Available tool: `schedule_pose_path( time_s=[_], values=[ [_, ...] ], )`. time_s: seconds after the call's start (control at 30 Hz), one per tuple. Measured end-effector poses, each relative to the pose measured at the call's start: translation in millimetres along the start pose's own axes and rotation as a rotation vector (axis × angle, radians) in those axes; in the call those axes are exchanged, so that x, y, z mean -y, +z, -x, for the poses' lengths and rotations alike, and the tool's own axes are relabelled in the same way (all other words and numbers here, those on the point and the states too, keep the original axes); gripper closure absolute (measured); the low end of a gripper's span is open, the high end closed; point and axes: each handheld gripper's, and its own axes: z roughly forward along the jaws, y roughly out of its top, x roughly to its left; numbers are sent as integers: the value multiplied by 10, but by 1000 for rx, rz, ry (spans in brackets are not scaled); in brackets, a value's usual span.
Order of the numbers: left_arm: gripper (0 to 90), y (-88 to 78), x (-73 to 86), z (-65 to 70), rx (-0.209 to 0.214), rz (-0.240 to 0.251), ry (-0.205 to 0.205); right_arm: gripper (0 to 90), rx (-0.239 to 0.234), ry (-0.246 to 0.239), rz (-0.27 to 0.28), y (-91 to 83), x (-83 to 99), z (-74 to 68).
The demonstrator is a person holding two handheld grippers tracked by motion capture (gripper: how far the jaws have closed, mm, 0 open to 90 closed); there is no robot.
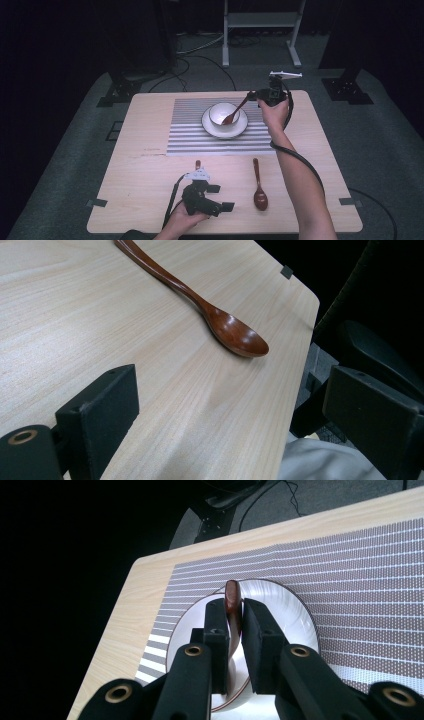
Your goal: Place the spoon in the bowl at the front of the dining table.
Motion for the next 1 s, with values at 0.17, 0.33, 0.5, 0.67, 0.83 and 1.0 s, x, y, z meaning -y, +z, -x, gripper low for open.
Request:
schedule_pose_path(
  time_s=[0.17,0.33,0.5,0.67,0.83,1.0],
  values=[
    [67,-2,3,-2,0,3,-6,788,9,9,-9,56,41,54],
    [67,-3,3,-3,0,3,-4,783,17,13,-9,76,56,96],
    [67,3,3,-1,1,1,-3,753,22,24,-11,94,66,137],
    [67,5,4,-3,1,1,-6,700,30,27,-20,132,89,187],
    [67,3,4,-2,1,2,-5,697,24,39,-24,177,115,226],
    [67,1,3,-6,2,2,-5,688,17,42,-29,224,130,227]
  ],
)
